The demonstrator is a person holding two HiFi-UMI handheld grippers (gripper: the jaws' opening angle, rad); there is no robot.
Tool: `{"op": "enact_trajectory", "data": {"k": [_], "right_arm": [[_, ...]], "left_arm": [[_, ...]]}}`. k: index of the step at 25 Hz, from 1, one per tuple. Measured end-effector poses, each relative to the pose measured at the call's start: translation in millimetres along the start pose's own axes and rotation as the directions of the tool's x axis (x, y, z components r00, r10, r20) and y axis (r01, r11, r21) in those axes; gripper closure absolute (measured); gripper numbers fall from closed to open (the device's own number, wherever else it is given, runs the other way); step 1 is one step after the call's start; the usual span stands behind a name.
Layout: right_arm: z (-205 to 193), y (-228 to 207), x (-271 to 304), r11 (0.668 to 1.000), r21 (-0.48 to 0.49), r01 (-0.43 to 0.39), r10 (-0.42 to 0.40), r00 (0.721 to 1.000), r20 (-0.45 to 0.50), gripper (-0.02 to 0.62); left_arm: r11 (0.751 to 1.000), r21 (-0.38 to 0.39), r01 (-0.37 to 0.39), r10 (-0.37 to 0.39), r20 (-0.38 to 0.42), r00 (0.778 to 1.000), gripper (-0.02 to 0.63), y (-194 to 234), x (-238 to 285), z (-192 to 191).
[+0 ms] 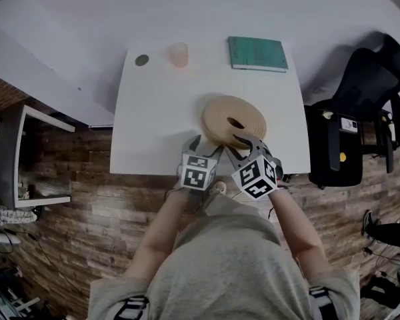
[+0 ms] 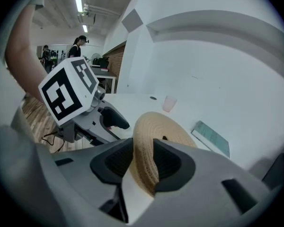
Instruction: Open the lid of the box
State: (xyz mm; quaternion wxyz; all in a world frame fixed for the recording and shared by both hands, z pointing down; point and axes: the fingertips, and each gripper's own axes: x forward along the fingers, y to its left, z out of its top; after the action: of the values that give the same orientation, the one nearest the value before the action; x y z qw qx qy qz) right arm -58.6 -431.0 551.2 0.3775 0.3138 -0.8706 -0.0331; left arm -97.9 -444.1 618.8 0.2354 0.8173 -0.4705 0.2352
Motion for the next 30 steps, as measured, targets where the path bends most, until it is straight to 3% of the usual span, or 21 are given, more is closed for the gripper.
{"op": "enact_trajectory", "data": {"k": [11, 30], "right_arm": [[-4.6, 5.6, 11.6, 0.995, -0.083, -0.053, 0.049, 0.998, -0.045, 0.489], [-3.2, 4.2, 8.3, 0.997, -0.07, -0.042, 0.04, 0.999, -0.029, 0.514]], "left_arm": [[0.999, 0.04, -0.015, 0.016, -0.027, 1.0, 0.305, 5.1, 20.3, -1.9], [0.999, 0.032, -0.016, 0.017, -0.037, 0.999, 0.305, 4.8, 23.4, -3.9]]}}
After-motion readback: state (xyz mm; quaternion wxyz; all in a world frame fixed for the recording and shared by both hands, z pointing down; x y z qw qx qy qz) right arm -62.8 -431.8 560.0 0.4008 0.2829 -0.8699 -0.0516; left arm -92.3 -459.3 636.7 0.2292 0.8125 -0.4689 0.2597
